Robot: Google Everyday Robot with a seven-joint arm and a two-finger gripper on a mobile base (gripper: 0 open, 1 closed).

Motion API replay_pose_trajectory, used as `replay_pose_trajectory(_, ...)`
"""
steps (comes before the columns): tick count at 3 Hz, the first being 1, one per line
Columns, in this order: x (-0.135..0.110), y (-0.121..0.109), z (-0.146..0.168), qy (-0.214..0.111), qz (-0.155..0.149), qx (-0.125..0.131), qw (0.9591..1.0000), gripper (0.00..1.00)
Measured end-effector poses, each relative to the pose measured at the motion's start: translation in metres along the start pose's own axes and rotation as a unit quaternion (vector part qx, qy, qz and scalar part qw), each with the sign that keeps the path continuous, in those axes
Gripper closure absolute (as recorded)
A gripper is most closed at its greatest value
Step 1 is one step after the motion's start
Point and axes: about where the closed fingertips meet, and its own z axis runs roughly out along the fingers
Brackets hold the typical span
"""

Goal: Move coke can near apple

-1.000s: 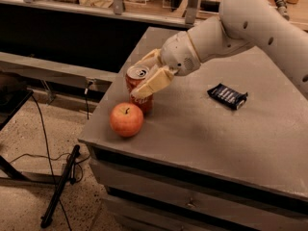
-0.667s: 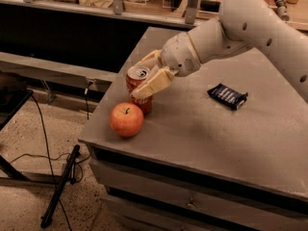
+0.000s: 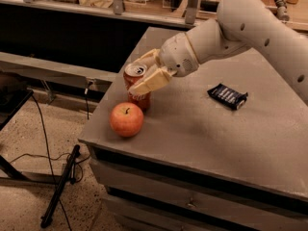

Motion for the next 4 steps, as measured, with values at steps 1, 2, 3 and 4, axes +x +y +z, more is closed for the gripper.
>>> replay_pose_trajectory(1,-0.001,0.001,0.003,0.000,-0.001,-0.003,1.0000,0.00)
replay_pose_trajectory(2,-0.001,0.001,0.003,0.000,-0.001,-0.003,1.0000,0.00)
replay_pose_trajectory(3,-0.011,0.003,-0.018,-0.024,-0.014,0.019,0.9994,0.00)
replay_pose_trajectory(4,-0.025,0.008,-0.048,-0.058,-0.039,0.047,0.9965,0.00)
